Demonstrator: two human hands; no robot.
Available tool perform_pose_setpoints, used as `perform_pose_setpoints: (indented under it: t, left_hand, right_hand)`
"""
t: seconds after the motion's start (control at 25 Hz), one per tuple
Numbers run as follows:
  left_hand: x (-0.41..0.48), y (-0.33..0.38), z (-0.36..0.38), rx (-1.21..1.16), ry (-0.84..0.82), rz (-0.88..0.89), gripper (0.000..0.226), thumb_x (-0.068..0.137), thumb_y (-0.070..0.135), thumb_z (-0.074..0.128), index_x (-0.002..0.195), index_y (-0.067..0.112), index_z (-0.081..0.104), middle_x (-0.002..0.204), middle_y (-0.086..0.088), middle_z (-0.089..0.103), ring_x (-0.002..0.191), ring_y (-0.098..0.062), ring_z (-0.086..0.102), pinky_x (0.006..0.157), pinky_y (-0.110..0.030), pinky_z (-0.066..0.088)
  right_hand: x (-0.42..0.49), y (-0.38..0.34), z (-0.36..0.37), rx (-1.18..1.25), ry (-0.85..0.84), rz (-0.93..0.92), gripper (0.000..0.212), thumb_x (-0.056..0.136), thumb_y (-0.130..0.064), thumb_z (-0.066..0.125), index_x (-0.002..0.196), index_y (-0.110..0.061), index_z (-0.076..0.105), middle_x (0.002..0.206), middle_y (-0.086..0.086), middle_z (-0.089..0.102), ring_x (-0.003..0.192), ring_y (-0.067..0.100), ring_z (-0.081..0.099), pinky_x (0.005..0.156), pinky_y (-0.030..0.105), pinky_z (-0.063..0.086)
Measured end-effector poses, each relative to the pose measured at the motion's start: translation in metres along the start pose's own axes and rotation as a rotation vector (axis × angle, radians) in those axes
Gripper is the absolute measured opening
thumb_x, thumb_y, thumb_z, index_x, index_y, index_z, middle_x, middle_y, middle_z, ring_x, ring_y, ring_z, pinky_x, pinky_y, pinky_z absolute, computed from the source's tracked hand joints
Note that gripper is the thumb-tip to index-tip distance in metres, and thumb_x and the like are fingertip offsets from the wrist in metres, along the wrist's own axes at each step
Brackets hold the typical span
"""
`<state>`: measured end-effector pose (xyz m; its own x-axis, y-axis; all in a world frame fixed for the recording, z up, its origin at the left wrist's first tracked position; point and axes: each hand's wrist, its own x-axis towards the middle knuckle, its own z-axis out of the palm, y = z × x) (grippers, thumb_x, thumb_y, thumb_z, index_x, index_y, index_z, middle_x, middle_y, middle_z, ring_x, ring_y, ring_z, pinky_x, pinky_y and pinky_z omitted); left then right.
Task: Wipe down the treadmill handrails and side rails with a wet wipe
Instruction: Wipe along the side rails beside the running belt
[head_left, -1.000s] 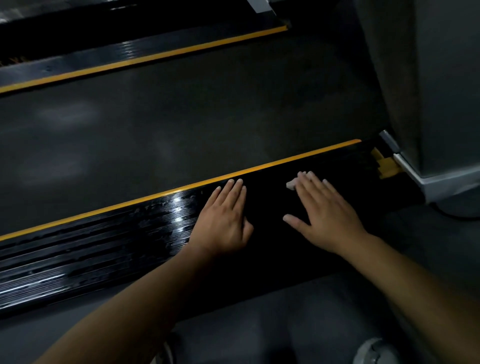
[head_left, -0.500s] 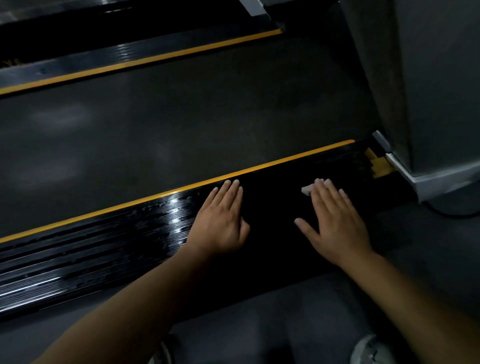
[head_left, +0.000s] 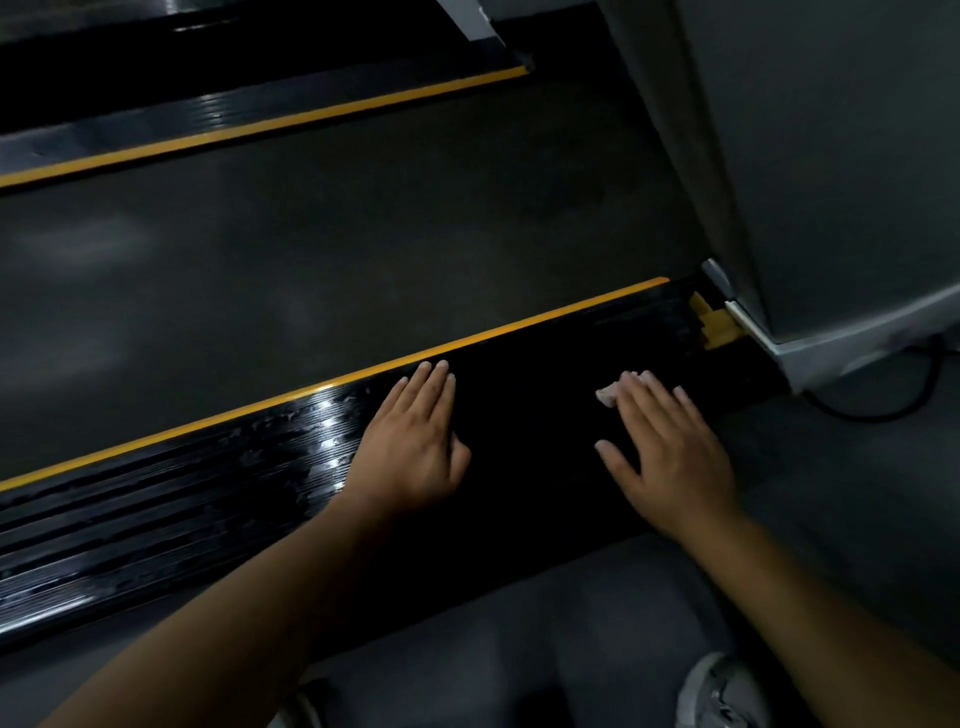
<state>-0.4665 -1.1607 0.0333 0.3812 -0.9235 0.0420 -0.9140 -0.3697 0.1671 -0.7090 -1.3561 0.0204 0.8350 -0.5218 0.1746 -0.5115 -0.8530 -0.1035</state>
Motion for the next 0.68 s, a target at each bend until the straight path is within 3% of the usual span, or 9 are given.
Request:
perform_pose_setpoints:
  t: [0.08,0.16,0.32,0.48,0.6,0.68]
  left_hand:
    - [0.0,-0.001,0.001,0.003,0.003,0.001,0.075,0.096,0.045,0.028,0.157,0.002,0.034,0.167,-0.016,0.027,0.157,-0.026,0.018,0.129,-0.044,0.016]
    - [0.0,0.0,0.002,0.012,0.01,0.005,0.075,0.096,0.045,0.029,0.156,0.001,0.035,0.166,-0.016,0.028,0.157,-0.026,0.019,0.128,-0.043,0.017]
    - [0.001,0.0,0.003,0.027,0.023,0.018,0.075,0.095,0.044,0.03,0.155,0.0,0.038,0.164,-0.018,0.031,0.156,-0.028,0.022,0.128,-0.043,0.018]
    - [0.001,-0.002,0.004,0.027,0.021,0.018,0.075,0.096,0.046,0.029,0.156,0.001,0.036,0.165,-0.017,0.029,0.156,-0.026,0.019,0.128,-0.043,0.016]
    - [0.002,-0.003,0.005,0.024,0.021,0.024,0.076,0.096,0.046,0.029,0.156,0.001,0.036,0.165,-0.017,0.028,0.156,-0.027,0.019,0.128,-0.044,0.017]
    - [0.001,-0.004,0.007,0.028,0.024,0.026,0.076,0.096,0.047,0.028,0.156,0.001,0.036,0.166,-0.017,0.028,0.156,-0.027,0.019,0.128,-0.043,0.016]
  right_hand:
    - [-0.005,-0.008,0.006,-0.014,-0.015,-0.065,0.08,0.102,-0.06,0.034,0.155,0.0,0.037,0.164,0.016,0.033,0.155,0.03,0.025,0.125,0.049,0.023]
    - [-0.009,-0.006,0.009,-0.036,-0.012,-0.144,0.077,0.104,-0.058,0.03,0.154,-0.001,0.04,0.163,0.015,0.036,0.154,0.029,0.027,0.124,0.048,0.024]
    - [-0.007,0.016,0.0,0.02,0.04,0.097,0.074,0.106,-0.056,0.022,0.154,-0.002,0.041,0.162,0.015,0.038,0.154,0.029,0.028,0.125,0.05,0.024]
    - [-0.003,0.004,0.008,-0.017,0.003,-0.169,0.075,0.107,-0.057,0.023,0.151,-0.001,0.046,0.16,0.015,0.041,0.152,0.029,0.032,0.123,0.048,0.025]
    - [0.022,0.009,-0.003,0.015,-0.078,0.063,0.082,0.104,-0.064,0.012,0.155,-0.006,0.039,0.164,0.011,0.035,0.155,0.024,0.024,0.127,0.045,0.018]
    - [0.031,0.003,-0.001,-0.019,-0.152,0.05,0.092,0.098,-0.072,0.0,0.161,-0.01,0.024,0.17,0.006,0.017,0.158,0.02,0.008,0.129,0.04,0.007]
